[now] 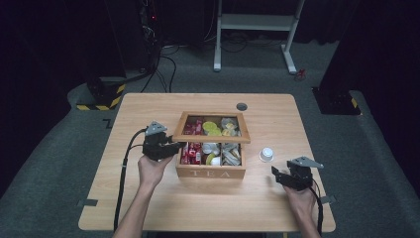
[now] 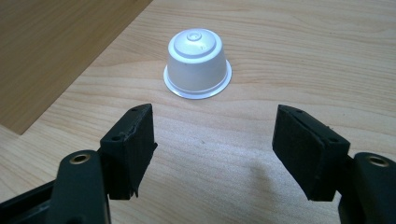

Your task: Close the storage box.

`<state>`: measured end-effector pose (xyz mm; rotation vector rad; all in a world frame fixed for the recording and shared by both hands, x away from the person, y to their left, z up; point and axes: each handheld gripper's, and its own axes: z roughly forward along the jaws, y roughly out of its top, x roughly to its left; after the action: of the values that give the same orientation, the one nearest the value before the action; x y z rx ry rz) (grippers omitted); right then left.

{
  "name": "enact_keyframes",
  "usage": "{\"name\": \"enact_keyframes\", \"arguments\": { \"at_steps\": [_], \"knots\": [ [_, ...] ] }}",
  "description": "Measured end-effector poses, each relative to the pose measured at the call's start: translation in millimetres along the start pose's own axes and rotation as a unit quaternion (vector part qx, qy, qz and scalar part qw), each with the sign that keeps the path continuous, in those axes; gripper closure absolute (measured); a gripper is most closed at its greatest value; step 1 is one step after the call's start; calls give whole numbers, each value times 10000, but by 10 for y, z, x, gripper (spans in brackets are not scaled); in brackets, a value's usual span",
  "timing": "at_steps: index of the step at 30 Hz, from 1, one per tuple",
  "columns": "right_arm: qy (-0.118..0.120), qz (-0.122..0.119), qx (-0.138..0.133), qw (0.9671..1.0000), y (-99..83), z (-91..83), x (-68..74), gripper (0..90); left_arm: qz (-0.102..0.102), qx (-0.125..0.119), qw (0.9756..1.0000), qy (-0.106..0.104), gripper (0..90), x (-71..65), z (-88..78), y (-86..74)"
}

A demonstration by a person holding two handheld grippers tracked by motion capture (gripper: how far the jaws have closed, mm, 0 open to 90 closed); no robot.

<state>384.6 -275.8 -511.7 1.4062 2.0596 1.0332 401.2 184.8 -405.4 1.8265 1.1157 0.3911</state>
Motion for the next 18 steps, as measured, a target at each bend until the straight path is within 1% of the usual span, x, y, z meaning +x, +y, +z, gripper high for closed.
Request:
{"name": "enact_keyframes", "arguments": {
  "at_steps": [10,14,15,17,18],
  "knots": [
    [-135,33,232,9996,-66,70,-53,299,20,6,10000,-36,591,-26,-8,-38],
    [-170,32,231,9996,-67,68,-61,301,56,9,10000,-51,591,-32,-11,-59],
    [-196,27,268,9994,-65,74,-65,302,65,20,10000,-52,591,-40,-13,-79],
    [-210,23,288,9994,-64,76,-65,301,48,17,10000,-62,591,-46,-13,-86],
    [-266,-22,390,9989,-59,91,-59,299,54,16,10000,-69,590,-49,-15,-98]
  ]
}}
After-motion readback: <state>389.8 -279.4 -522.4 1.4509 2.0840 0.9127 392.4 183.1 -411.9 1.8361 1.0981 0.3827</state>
